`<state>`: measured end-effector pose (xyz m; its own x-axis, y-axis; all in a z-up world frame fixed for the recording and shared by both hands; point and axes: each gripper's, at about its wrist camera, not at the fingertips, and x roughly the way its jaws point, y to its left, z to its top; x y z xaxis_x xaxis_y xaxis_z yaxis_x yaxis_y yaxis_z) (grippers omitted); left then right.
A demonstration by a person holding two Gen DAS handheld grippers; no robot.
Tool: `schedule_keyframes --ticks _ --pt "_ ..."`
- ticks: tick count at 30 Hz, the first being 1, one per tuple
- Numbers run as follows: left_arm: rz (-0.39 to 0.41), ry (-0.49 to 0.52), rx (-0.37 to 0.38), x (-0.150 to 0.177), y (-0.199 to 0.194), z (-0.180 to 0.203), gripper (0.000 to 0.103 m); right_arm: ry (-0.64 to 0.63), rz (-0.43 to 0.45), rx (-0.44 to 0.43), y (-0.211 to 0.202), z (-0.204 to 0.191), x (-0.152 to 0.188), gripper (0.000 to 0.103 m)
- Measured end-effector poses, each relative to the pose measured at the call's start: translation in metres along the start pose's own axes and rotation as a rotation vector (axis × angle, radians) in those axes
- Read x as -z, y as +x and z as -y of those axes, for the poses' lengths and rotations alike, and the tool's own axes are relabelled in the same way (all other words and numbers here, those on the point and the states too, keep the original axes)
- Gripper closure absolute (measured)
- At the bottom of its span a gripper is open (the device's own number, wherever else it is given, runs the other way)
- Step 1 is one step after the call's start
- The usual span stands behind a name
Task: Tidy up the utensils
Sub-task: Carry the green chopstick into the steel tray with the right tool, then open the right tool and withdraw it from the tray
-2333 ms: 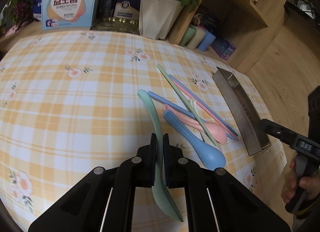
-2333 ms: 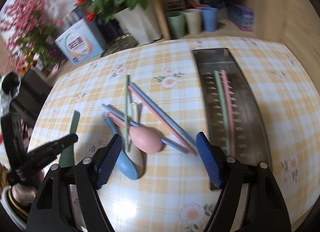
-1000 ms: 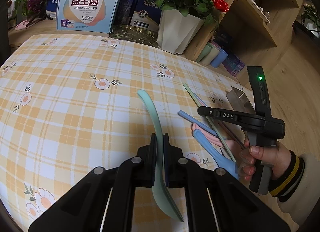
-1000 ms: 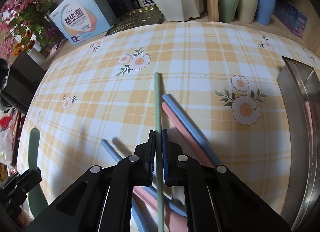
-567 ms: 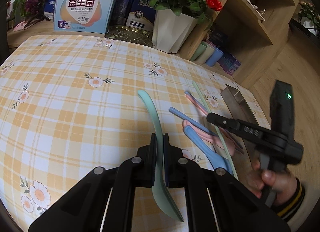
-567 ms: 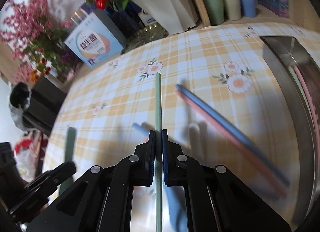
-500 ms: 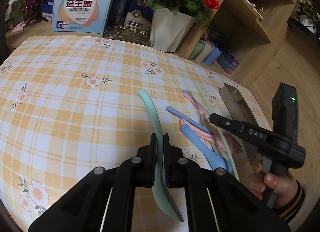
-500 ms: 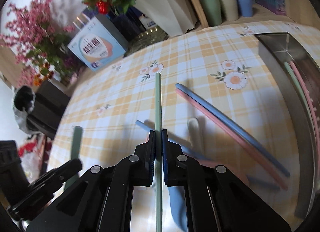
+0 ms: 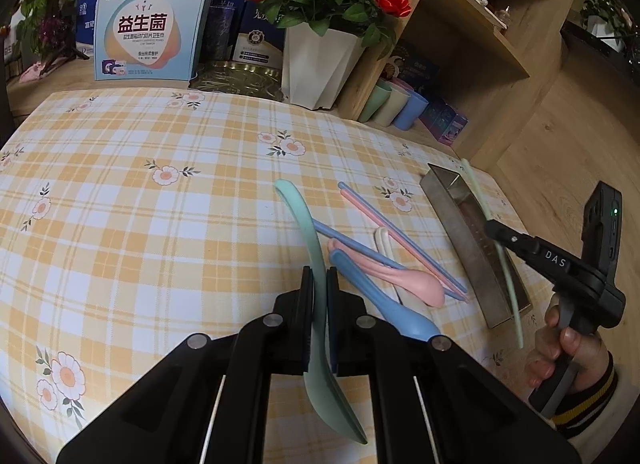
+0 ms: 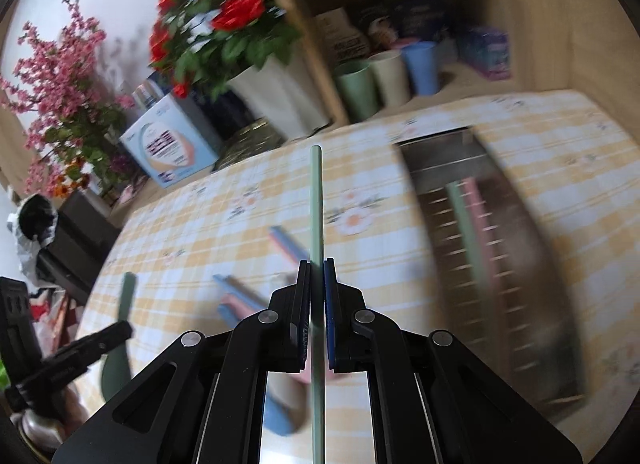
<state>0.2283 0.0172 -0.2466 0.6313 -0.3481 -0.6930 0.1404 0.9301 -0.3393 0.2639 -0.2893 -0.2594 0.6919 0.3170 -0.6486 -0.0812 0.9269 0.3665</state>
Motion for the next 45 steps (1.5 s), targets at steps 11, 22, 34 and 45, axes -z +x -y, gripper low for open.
schedule_keyframes --ticks 11,22,34,45 --pt "-0.014 0.031 -0.004 -0.002 0.007 0.022 0.097 -0.049 -0.063 0.124 0.016 0.068 -0.032 0.097" --pt "-0.032 0.05 -0.016 -0.002 0.013 0.03 0.097 0.044 -0.168 0.084 0.046 0.076 -0.019 0.097" --pt "-0.046 0.039 -0.009 0.001 0.015 0.029 0.097 0.126 -0.195 0.076 0.056 0.085 -0.013 0.097" --pt "-0.047 0.038 0.001 0.003 0.013 0.034 0.097 0.121 -0.162 0.091 0.043 0.082 -0.017 0.096"
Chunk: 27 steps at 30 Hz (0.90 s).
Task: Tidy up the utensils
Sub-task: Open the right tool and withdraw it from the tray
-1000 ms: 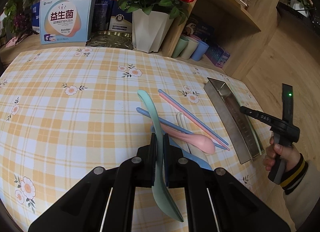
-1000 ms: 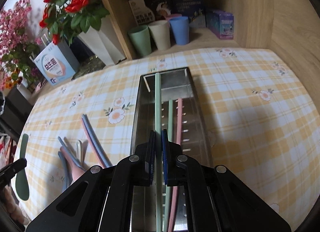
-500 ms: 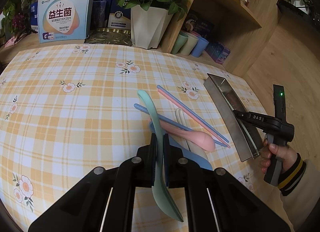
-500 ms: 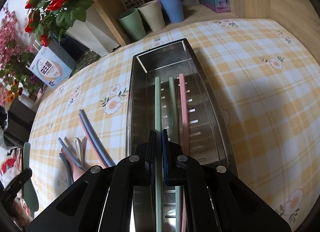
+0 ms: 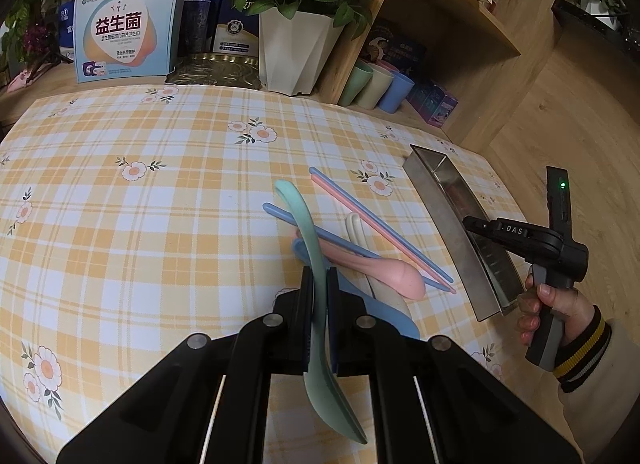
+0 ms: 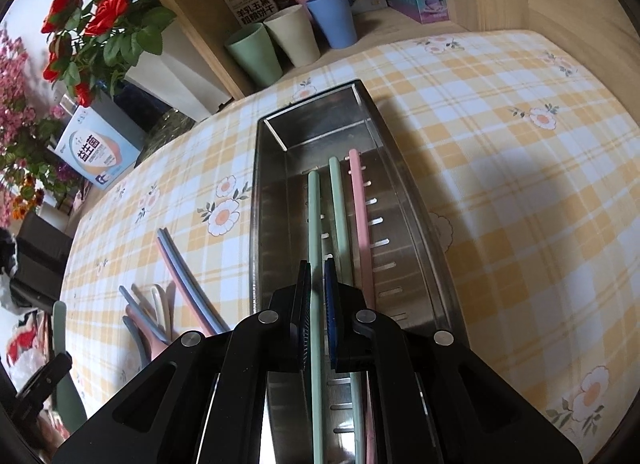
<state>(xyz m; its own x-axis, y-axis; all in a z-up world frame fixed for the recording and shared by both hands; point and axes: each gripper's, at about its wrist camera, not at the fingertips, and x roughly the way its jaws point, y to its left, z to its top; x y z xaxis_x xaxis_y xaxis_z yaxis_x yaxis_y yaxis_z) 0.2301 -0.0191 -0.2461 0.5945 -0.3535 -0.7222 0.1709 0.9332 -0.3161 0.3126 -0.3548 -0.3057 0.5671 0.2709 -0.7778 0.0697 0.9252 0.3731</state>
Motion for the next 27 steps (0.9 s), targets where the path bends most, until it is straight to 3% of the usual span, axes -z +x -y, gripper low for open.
schedule_keyframes --ticks 6,16,20,22,24,27 --pt "0.002 0.002 0.01 0.0 -0.004 0.004 0.097 -0.014 0.037 0.007 -0.021 -0.001 0.002 0.095" --pt "-0.017 0.02 0.043 -0.002 -0.003 0.026 0.097 -0.095 0.062 0.114 -0.054 0.001 0.018 0.094" --pt "-0.027 0.033 0.062 -0.006 0.002 0.042 0.097 -0.091 0.075 0.117 -0.066 0.01 0.02 0.092" --pt "-0.033 0.045 0.073 -0.008 0.006 0.052 0.097 -0.087 0.087 0.118 -0.073 0.015 0.02 0.082" --pt "-0.041 0.053 0.087 -0.01 0.011 0.063 0.097 -0.089 0.108 0.128 -0.08 0.018 0.02 0.052" --pt "-0.06 0.058 0.11 -0.014 0.02 0.079 0.097 -0.098 0.129 0.125 -0.09 0.024 0.019 0.049"
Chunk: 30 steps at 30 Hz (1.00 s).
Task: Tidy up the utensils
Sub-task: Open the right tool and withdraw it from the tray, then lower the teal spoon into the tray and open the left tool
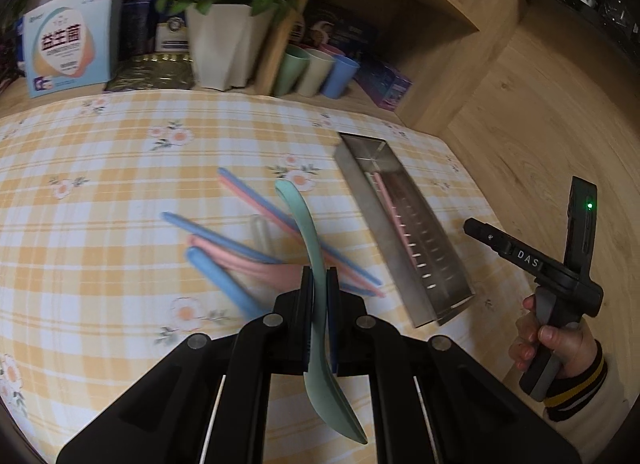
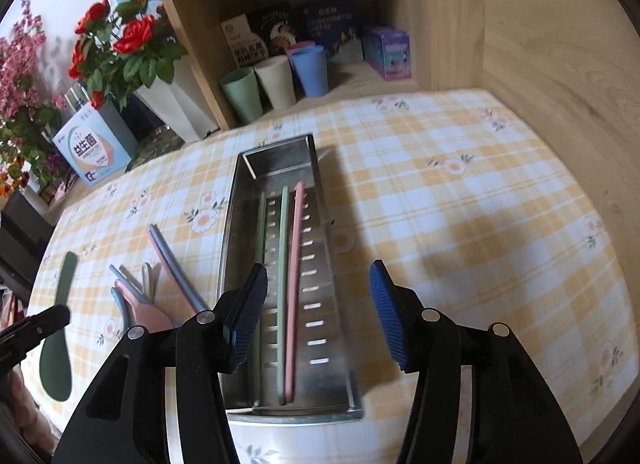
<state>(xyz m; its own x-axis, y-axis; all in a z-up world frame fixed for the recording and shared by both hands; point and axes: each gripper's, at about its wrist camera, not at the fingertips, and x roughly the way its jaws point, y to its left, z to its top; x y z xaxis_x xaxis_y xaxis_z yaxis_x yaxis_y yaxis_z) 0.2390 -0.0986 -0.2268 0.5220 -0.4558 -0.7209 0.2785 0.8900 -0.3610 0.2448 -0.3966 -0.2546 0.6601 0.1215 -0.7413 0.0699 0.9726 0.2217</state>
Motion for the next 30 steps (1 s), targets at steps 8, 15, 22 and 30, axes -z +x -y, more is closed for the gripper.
schedule_keyframes --ticks 8,15,22,30 --pt "-0.047 0.012 0.071 -0.01 0.043 0.05 0.097 0.025 -0.007 0.021 -0.006 0.033 -0.002 0.022" --pt "-0.092 0.004 0.133 -0.028 0.094 0.089 0.097 0.074 -0.016 0.032 -0.004 0.058 0.003 0.017" --pt "-0.161 -0.04 0.127 -0.038 0.145 0.105 0.097 0.118 -0.017 0.036 -0.004 0.078 0.006 0.017" --pt "-0.229 -0.041 0.11 -0.032 0.182 0.113 0.097 0.158 -0.017 0.033 -0.007 0.092 0.012 0.017"
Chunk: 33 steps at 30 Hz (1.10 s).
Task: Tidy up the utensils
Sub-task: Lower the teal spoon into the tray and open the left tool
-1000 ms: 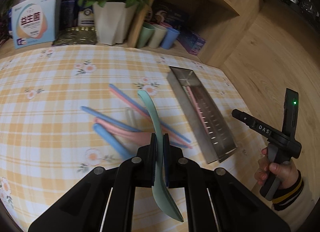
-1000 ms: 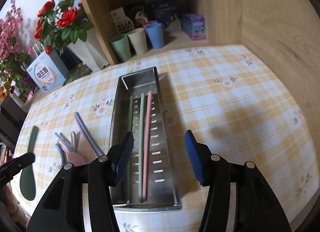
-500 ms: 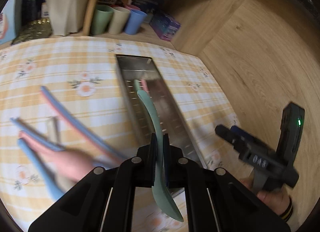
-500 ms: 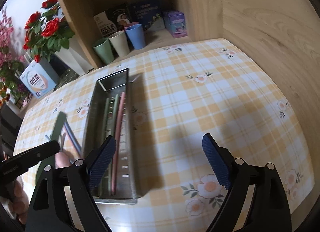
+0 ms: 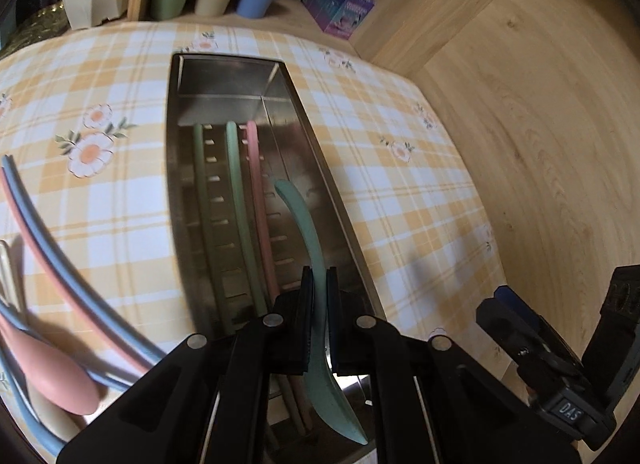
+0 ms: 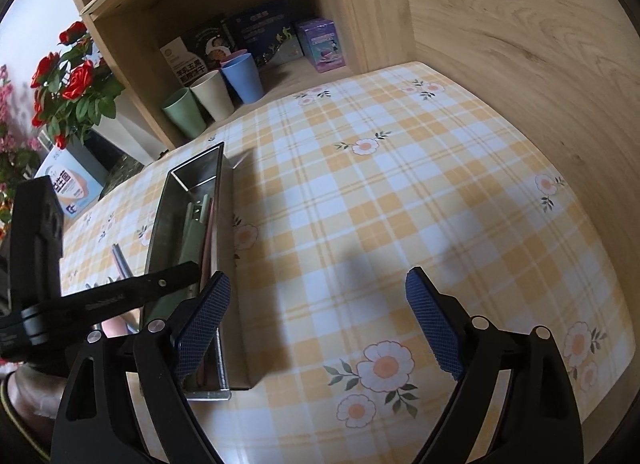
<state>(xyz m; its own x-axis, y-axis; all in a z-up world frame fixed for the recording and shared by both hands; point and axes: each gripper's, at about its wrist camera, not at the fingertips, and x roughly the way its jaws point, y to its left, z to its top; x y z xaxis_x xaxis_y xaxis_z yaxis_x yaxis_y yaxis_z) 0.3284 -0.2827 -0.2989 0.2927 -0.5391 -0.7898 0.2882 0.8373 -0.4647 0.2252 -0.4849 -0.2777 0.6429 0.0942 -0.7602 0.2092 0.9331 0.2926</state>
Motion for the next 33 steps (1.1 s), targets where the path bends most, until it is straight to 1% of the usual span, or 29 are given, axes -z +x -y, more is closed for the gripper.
schedule_keyframes --ticks 5,11,12,14,20,22,23,25,27,28,30,33 --pt "-0.015 0.016 0.002 -0.001 0.007 0.006 0.097 0.018 -0.009 0.002 0.004 0.005 0.002 0.017" --pt "-0.029 0.065 -0.024 -0.002 0.011 0.014 0.097 0.018 -0.007 -0.003 0.001 0.001 0.003 0.017" --pt "-0.034 0.073 -0.024 -0.003 0.01 0.014 0.095 0.021 -0.007 -0.004 0.0 0.001 0.003 0.017" --pt "-0.032 0.082 -0.024 -0.003 0.009 0.016 0.092 0.026 -0.009 -0.003 -0.001 0.0 0.004 0.017" --pt "0.013 0.131 -0.029 -0.003 -0.021 0.014 0.073 0.033 -0.007 -0.001 -0.006 -0.004 0.006 0.017" --pt "0.037 0.156 -0.036 -0.002 -0.034 0.012 0.063 0.037 -0.002 -0.004 -0.008 -0.009 0.007 0.017" --pt "0.053 0.171 -0.044 -0.001 -0.043 0.009 0.06 0.038 -0.001 -0.005 -0.01 -0.011 0.008 0.017" --pt "0.078 0.187 -0.061 0.0 -0.058 0.004 0.049 0.04 0.002 -0.011 -0.011 -0.017 0.01 0.017" --pt "0.101 0.199 -0.08 0.002 -0.075 -0.006 0.042 0.039 0.004 -0.019 -0.013 -0.024 0.011 0.017" --pt "0.115 0.203 -0.099 0.005 -0.085 -0.013 0.042 0.034 0.003 -0.026 -0.013 -0.029 0.012 0.017" --pt "0.123 0.204 -0.111 0.01 -0.101 -0.026 0.042 0.018 0.003 -0.03 -0.015 -0.04 0.014 0.017" --pt "0.137 0.173 -0.166 0.025 -0.124 -0.058 0.042 0.001 0.001 -0.043 -0.014 -0.056 0.018 0.017"
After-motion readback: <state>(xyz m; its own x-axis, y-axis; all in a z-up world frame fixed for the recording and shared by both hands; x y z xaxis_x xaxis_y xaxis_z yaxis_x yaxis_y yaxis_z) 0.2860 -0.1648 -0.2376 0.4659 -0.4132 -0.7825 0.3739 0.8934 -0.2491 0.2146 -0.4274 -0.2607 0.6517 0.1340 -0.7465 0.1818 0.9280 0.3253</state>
